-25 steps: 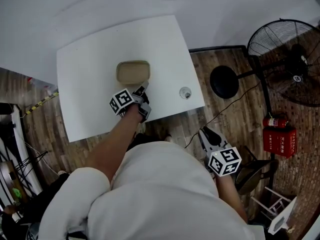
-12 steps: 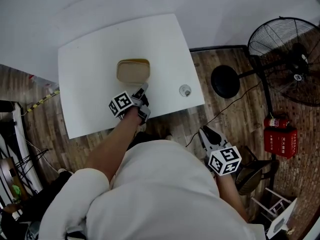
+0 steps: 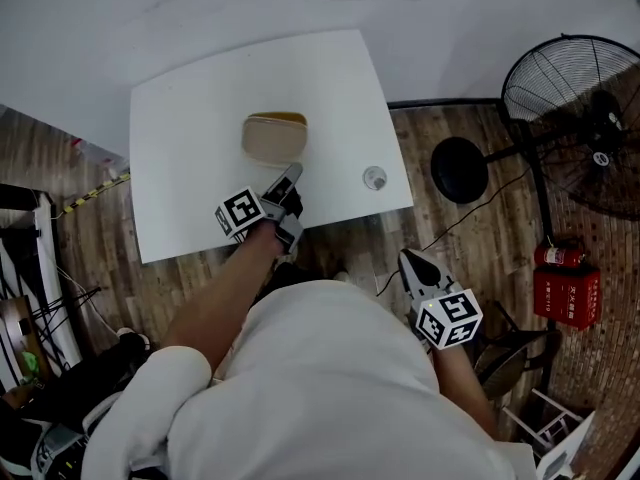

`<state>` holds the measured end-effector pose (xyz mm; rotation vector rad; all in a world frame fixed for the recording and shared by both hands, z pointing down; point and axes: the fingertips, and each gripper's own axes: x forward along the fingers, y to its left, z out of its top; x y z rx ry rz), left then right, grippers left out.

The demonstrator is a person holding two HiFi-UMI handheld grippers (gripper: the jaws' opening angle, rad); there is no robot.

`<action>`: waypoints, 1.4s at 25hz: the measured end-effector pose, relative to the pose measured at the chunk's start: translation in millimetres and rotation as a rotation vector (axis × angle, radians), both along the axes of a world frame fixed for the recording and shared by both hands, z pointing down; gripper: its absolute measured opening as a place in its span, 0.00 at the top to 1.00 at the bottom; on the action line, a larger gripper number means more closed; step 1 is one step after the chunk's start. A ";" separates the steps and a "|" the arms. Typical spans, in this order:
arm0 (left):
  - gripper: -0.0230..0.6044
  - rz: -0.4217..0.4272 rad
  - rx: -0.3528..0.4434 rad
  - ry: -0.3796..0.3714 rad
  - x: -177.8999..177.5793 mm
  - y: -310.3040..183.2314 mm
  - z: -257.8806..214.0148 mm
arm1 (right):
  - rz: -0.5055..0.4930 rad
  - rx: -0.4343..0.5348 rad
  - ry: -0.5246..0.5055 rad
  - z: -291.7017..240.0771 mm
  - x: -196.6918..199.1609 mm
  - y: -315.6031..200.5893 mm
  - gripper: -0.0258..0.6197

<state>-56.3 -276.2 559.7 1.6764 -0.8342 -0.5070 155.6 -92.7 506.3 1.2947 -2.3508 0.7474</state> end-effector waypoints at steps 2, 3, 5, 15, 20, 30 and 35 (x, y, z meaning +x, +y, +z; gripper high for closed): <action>0.89 0.001 0.031 0.016 4.4 10.5 -17.3 | -0.018 0.015 -0.006 -2.4 1.7 0.7 0.95; 0.89 0.003 0.048 0.030 7.2 16.0 -27.5 | -0.026 0.023 -0.008 -3.7 2.6 0.5 0.95; 0.89 0.011 0.085 0.076 14.7 28.3 -50.8 | -0.043 0.033 -0.016 -5.8 4.4 0.4 0.95; 0.89 -0.008 0.167 0.127 38.5 100.3 -118.6 | -0.139 0.054 -0.048 -4.8 12.3 10.3 0.95; 0.89 -0.011 0.192 0.151 48.1 134.9 -138.2 | -0.177 0.063 -0.054 -3.9 10.6 19.5 0.95; 0.89 -0.022 0.232 0.161 55.8 179.1 -155.4 | -0.221 0.099 -0.057 -10.5 11.2 38.3 0.95; 0.89 -0.029 0.243 0.171 65.0 195.7 -160.0 | -0.233 0.117 -0.059 -14.9 18.0 50.1 0.95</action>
